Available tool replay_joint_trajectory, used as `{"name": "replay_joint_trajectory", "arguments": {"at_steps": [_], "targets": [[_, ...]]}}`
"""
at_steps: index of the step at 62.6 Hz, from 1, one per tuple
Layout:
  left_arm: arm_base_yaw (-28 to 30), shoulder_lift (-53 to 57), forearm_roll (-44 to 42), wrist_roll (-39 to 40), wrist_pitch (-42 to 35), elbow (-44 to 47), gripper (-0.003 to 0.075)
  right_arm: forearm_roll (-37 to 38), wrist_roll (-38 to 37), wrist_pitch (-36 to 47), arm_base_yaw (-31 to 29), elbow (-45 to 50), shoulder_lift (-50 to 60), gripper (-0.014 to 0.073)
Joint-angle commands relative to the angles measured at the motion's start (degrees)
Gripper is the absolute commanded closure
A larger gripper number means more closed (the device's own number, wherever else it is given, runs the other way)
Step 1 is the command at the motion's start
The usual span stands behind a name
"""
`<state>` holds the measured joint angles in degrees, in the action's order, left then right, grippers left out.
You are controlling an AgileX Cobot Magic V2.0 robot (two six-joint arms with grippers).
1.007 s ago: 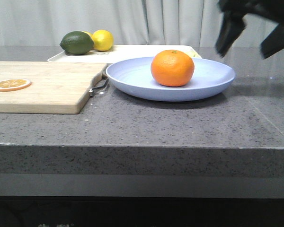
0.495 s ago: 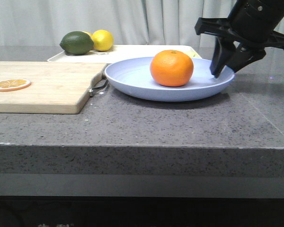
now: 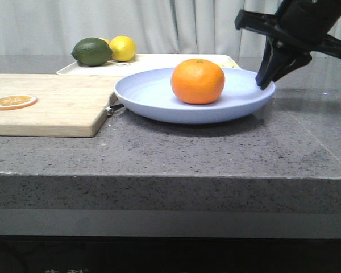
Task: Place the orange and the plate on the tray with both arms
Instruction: 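Lower the right gripper to the plate rim nearest it and grip, then lift the plate with the orange and carry it over the white tray, then lower the plate onto the tray, open the right gripper and withdraw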
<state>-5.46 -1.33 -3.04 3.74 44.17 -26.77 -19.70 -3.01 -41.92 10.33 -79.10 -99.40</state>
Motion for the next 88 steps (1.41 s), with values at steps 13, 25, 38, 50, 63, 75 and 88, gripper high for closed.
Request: {"name": "replay_joint_trajectory", "arguments": {"at_steps": [13,25,38,50,63,75,88], "targets": [[0.00,-0.84,0.21,0.55,-4.79,-1.38,0.0738,-6.85,-0.57,-3.12,-1.14,-13.55,0.43,0.0653],[0.00,-0.84,0.21,0.55,-4.79,-1.38,0.0738,-9.16,-3.67,-7.93,-0.81,-26.92,-6.41,0.0653],[0.00,-0.84,0.21,0.55,-4.79,-1.38,0.0738,-14.04,-8.27,-8.62,-0.81,-41.60,-15.93,0.0653],[0.00,-0.84,0.21,0.55,-4.79,-1.38,0.0738,-14.49,-13.09,-7.54,-0.81,-54.01,-24.73,0.0653],[0.00,-0.84,0.21,0.55,-4.79,-1.38,0.0738,-14.49,-16.05,-4.85,-0.81,-62.02,-31.69,0.0653],[0.00,-0.84,0.21,0.55,-4.79,-1.38,0.0738,-14.37,-16.24,-0.64,-0.96,-63.71,-34.57,0.0653],[0.00,-0.84,0.21,0.55,-4.79,-1.38,0.0738,-12.17,-16.29,0.31,-1.15,-63.71,-35.42,0.0653]]}}
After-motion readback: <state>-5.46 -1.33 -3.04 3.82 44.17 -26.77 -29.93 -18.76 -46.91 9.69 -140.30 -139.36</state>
